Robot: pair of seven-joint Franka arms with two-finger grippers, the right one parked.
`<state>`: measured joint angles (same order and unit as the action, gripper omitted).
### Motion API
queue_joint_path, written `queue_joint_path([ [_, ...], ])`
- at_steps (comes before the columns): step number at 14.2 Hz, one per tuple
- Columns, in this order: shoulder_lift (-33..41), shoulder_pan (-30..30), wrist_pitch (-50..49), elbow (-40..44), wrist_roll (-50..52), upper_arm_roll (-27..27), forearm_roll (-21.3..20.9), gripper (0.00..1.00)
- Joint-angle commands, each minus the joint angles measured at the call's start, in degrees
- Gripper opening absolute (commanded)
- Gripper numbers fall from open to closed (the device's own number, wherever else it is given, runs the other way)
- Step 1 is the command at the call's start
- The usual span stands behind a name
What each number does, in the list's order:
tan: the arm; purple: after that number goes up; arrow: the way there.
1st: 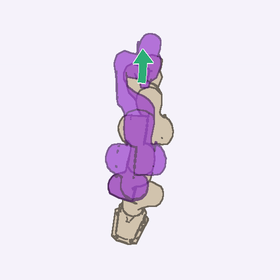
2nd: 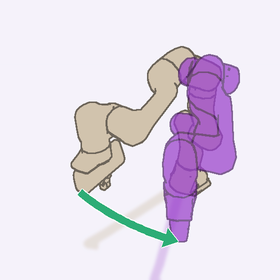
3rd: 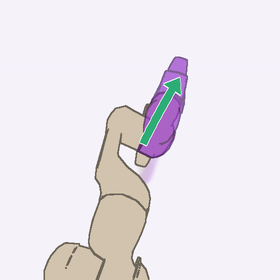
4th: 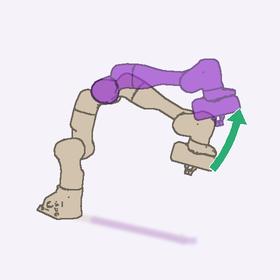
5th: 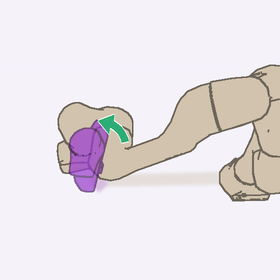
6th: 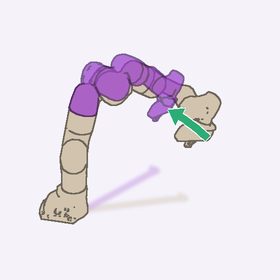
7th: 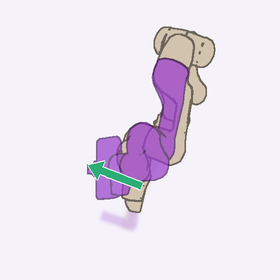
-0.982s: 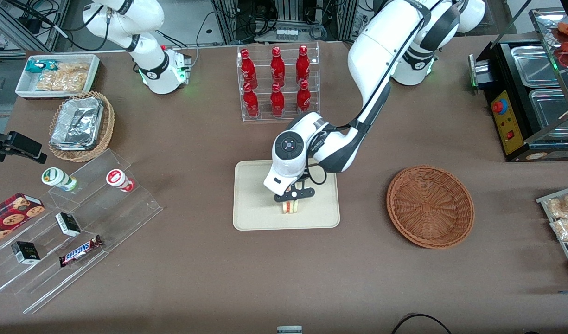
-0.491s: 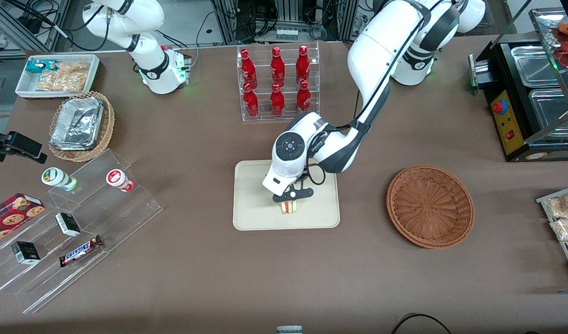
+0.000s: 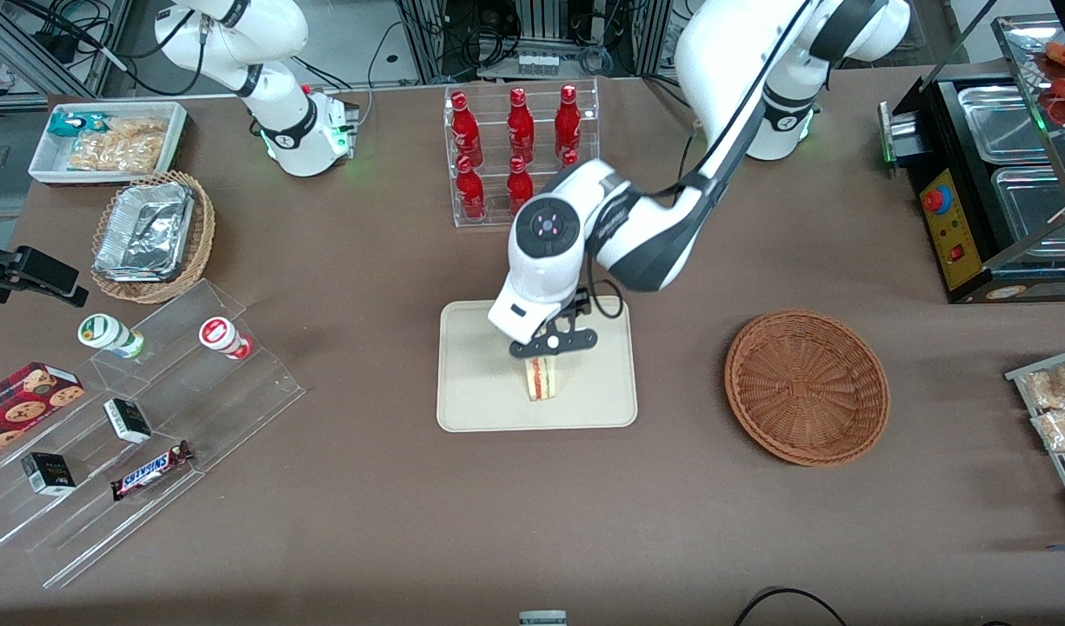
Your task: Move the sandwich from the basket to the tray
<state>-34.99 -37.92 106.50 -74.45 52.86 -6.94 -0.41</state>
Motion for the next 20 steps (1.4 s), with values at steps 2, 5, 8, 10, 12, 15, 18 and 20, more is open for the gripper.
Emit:
queue_joint_path([
  [2, 6.1, 0.1, -7.8, -3.6, -1.1, 4.6, -0.6, 1.0],
  [5, 9.3, 4.2, -9.0, -7.1, -3.4, 4.5, -0.7, 1.0],
  [8, 14.6, 9.0, -9.2, -12.4, -9.9, 4.6, -0.6, 1.0],
  [10, 18.4, 12.8, -9.2, -16.2, -15.3, 4.6, -0.6, 1.0],
  [12, 22.2, 15.7, -9.3, -19.8, -21.6, 4.7, -0.6, 1.0],
  [15, 29.2, 26.0, -11.5, -24.5, -31.6, 0.3, -0.8, 1.0],
  [18, 32.6, 36.0, -15.8, -24.1, -41.1, -4.5, -0.8, 1.0],
  [20, 34.7, 41.0, -18.5, -23.4, -47.9, -6.2, -0.8, 1.0],
])
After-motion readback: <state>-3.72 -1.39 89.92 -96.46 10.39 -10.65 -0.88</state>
